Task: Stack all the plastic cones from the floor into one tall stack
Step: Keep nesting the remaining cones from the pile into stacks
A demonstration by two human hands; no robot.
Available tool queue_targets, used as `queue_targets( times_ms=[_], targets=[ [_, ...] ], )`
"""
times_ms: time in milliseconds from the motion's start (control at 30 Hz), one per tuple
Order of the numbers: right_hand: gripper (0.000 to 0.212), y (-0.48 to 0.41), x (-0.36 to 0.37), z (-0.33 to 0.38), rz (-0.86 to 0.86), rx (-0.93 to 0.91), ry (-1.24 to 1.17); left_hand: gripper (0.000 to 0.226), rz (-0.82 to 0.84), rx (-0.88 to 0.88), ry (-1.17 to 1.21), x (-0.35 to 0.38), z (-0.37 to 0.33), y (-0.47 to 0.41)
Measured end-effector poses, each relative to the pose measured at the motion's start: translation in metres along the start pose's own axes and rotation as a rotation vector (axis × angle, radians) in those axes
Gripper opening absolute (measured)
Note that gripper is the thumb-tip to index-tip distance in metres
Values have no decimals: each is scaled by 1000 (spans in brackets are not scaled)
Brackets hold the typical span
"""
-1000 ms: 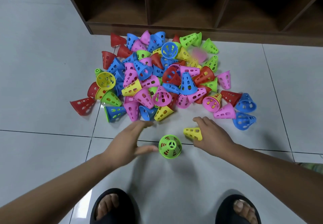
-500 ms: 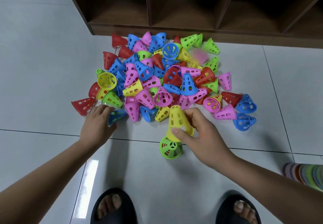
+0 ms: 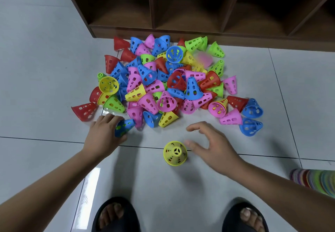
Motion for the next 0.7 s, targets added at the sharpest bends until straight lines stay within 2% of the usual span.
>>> queue_targets(
  times_ms=[67, 167, 300, 500, 700],
  targets=[
    [30, -9, -14, -29, -85, -22, 186, 50, -10, 25, 62, -8, -12, 1],
    [43, -20, -44, -77, -161, -31, 576, 49, -1, 56, 151, -21, -30, 3],
    [65, -29, -81, -121, -57, 42, 907, 46, -5, 96, 275, -36, -55, 7],
    [71, -24, -86, -152, 86, 100, 1072, 46, 6, 121, 512, -57, -95, 24],
    [55, -11, -72, -155, 96, 45, 1082, 43, 62, 178, 739, -68, -133, 44]
  ],
)
Point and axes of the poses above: each hand's wrist, its own y-axis away from the middle knuckle, its own x-axis out of the palm, z = x × y, the point moved 1 cm from there along -y, towards the middle knuckle, and after that the axes turned 7 degrees about -x, right-handed, at the moved point
